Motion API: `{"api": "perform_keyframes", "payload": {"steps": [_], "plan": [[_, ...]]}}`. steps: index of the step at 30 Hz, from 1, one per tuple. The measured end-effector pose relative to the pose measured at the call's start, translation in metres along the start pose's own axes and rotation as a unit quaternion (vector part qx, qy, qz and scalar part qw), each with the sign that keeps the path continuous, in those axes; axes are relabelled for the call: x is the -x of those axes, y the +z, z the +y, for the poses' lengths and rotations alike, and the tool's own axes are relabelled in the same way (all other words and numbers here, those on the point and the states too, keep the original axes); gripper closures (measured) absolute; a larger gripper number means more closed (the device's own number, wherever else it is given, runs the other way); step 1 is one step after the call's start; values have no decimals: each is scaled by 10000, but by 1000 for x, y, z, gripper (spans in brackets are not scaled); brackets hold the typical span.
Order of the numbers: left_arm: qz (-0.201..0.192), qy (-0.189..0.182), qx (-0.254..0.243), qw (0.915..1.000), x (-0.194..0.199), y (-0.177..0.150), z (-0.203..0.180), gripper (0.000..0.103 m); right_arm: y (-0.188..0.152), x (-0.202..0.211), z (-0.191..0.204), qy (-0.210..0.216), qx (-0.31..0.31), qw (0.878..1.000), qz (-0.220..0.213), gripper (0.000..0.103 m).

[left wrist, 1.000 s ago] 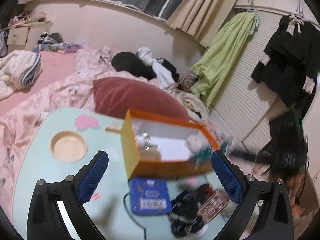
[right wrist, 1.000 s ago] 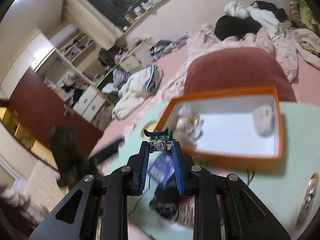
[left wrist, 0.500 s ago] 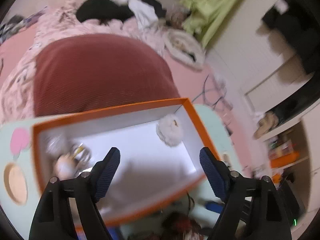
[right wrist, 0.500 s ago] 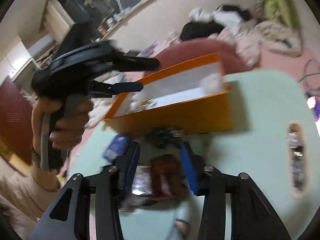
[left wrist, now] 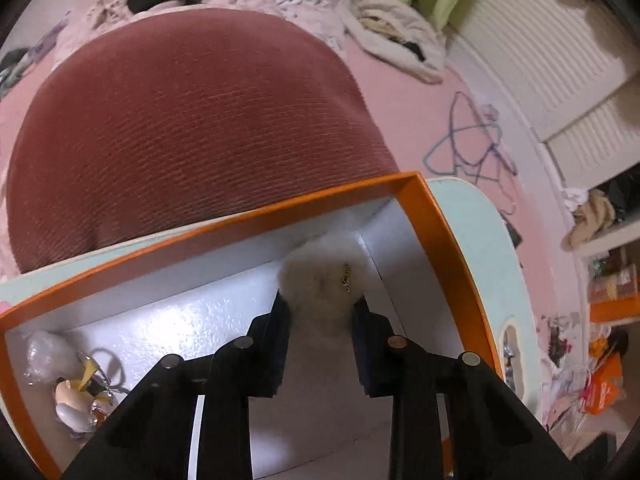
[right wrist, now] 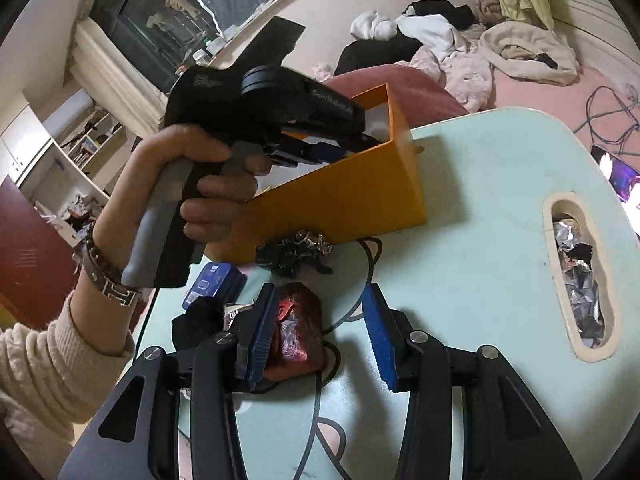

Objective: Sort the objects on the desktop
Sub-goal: 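Grasp the white fluffy ball in the orange box with the left gripper, then place the white fluffy ball on the table, left gripper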

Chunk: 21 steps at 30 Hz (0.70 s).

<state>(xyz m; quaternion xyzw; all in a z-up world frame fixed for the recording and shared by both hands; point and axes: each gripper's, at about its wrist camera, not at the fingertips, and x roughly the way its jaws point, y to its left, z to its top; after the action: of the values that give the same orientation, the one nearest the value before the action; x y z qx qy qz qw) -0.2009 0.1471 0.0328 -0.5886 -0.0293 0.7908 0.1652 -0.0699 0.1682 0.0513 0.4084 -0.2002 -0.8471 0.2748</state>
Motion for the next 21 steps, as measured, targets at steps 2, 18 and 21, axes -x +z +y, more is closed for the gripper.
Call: {"api": "perform_keyframes", "payload": {"steps": [2, 18, 21], "plan": [[-304, -275, 7, 9992, 11, -6, 6, 79, 0, -2, -2, 36, -28, 10000, 21, 58], [-1427, -966, -445, 9840, 121, -119, 30, 56, -2, -5, -3, -35, -37, 9999, 165, 58], [-1556, -831, -263, 9840, 109, -142, 42, 27, -4, -4, 0, -62, -5, 9998, 183, 58]]}}
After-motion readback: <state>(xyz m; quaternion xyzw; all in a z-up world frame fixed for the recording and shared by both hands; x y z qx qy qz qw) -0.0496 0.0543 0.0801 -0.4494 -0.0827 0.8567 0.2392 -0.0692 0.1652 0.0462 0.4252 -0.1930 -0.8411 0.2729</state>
